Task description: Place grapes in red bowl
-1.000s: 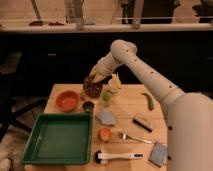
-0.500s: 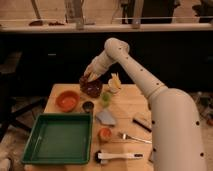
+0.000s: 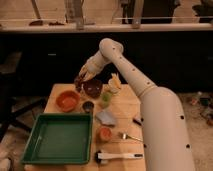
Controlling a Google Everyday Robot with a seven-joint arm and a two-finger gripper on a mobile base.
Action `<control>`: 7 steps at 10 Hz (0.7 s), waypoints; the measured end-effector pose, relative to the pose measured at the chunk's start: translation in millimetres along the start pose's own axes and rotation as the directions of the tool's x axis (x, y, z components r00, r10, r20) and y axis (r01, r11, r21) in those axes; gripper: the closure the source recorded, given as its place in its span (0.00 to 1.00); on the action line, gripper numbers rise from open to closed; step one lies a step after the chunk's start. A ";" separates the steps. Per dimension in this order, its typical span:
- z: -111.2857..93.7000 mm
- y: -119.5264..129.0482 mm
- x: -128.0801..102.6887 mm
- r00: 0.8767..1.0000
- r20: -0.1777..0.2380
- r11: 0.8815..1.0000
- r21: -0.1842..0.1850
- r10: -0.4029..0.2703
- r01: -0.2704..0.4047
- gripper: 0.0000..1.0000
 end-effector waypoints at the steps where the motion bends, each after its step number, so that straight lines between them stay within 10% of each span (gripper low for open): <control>1: 9.7 -0.3 -2.6 1.000 0.002 1.000 -0.009 -0.024 0.024 1.00; 7: 41.7 -0.8 -11.9 0.998 0.052 0.999 -0.029 -0.037 0.039 1.00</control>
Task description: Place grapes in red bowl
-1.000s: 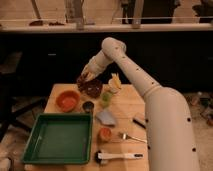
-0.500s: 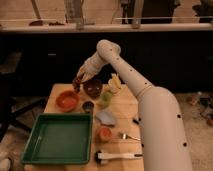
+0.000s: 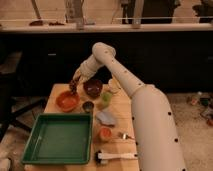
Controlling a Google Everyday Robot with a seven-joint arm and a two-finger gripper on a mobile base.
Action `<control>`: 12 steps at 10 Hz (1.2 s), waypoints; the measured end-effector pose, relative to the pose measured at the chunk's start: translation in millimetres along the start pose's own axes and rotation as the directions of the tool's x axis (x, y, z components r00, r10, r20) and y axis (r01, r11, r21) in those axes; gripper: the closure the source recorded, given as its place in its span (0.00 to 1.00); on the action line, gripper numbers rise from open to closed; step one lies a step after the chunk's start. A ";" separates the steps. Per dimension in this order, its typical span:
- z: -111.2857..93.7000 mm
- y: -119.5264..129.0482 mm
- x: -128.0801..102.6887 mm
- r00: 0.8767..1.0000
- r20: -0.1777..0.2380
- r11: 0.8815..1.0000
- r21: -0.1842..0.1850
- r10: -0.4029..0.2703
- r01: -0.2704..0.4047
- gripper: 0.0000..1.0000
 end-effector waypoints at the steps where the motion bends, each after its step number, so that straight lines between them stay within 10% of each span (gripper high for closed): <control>1: 3.2 0.4 -1.6 1.000 0.017 1.000 0.012 0.015 -0.015 1.00; 12: 37.4 -10.8 -17.6 0.982 0.142 0.989 0.052 0.128 -0.136 1.00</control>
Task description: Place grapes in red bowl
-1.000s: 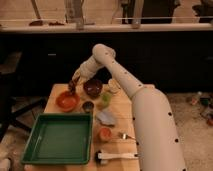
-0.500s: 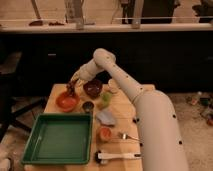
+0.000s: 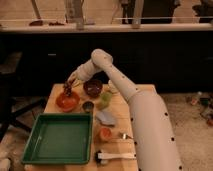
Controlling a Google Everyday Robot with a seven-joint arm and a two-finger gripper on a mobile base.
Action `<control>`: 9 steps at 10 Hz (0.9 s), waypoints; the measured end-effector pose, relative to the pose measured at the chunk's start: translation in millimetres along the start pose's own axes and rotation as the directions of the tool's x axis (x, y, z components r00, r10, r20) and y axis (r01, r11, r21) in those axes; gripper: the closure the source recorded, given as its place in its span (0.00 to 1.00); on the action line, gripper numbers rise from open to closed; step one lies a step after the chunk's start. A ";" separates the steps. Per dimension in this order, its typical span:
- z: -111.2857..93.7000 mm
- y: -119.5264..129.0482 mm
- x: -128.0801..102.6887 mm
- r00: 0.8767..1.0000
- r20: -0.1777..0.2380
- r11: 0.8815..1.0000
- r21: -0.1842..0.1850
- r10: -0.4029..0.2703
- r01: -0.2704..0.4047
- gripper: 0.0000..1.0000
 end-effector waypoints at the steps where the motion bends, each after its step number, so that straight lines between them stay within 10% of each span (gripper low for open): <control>1: 4.0 -1.1 -1.0 1.000 0.019 1.000 -0.004 0.017 -0.017 1.00; 7: 10.9 -3.6 -1.0 0.992 0.091 0.996 -0.017 0.090 -0.089 1.00; 9: 9.8 -3.4 -0.1 0.992 0.091 0.996 -0.015 0.091 -0.090 0.86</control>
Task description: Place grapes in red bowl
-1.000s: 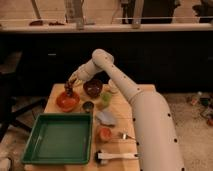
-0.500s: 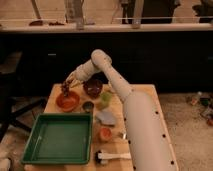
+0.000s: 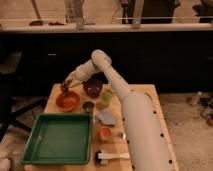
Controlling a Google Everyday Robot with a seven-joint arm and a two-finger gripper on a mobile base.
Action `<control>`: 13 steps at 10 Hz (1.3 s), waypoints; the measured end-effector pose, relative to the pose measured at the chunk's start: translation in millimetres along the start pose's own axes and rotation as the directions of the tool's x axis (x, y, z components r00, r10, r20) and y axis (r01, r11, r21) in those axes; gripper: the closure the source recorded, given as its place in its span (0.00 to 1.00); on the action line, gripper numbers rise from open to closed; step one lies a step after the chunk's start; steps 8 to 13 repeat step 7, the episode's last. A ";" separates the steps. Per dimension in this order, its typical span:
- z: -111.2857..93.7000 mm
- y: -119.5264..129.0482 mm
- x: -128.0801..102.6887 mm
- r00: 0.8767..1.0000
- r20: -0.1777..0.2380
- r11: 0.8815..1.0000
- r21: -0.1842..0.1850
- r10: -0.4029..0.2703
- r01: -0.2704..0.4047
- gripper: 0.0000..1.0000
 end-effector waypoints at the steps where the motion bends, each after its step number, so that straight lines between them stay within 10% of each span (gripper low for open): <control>1: -0.5 0.1 0.4 1.000 0.000 1.000 0.001 0.001 -0.001 0.78; 6: 0.3 0.1 -0.2 1.000 0.000 1.000 -0.001 0.000 0.000 0.29; 13: 0.2 0.2 0.0 1.000 0.000 1.000 0.000 0.000 0.000 0.26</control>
